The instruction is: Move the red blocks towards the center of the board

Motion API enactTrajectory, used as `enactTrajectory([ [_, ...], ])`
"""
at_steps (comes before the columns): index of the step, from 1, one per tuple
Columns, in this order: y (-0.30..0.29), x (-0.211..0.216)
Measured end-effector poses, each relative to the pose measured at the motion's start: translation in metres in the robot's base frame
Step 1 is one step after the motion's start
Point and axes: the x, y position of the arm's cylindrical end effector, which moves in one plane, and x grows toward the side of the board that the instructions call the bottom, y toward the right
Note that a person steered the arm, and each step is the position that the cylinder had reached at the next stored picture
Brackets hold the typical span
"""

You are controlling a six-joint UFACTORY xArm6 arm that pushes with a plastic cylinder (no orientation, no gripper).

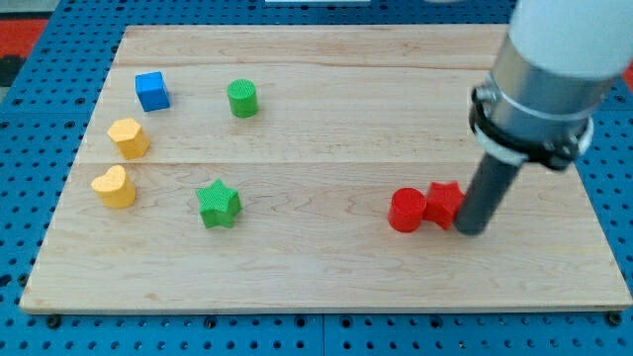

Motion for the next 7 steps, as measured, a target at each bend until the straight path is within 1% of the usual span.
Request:
enactTrajectory([
  [1, -0.07, -0.029],
  [2, -0.072, -0.074],
  [3, -0.078, -0.101],
  [4, 0.003, -0.117],
  [5, -0.088, -0.125],
  [6, -0.128, -0.137],
  [7, -0.047, -0.083],
])
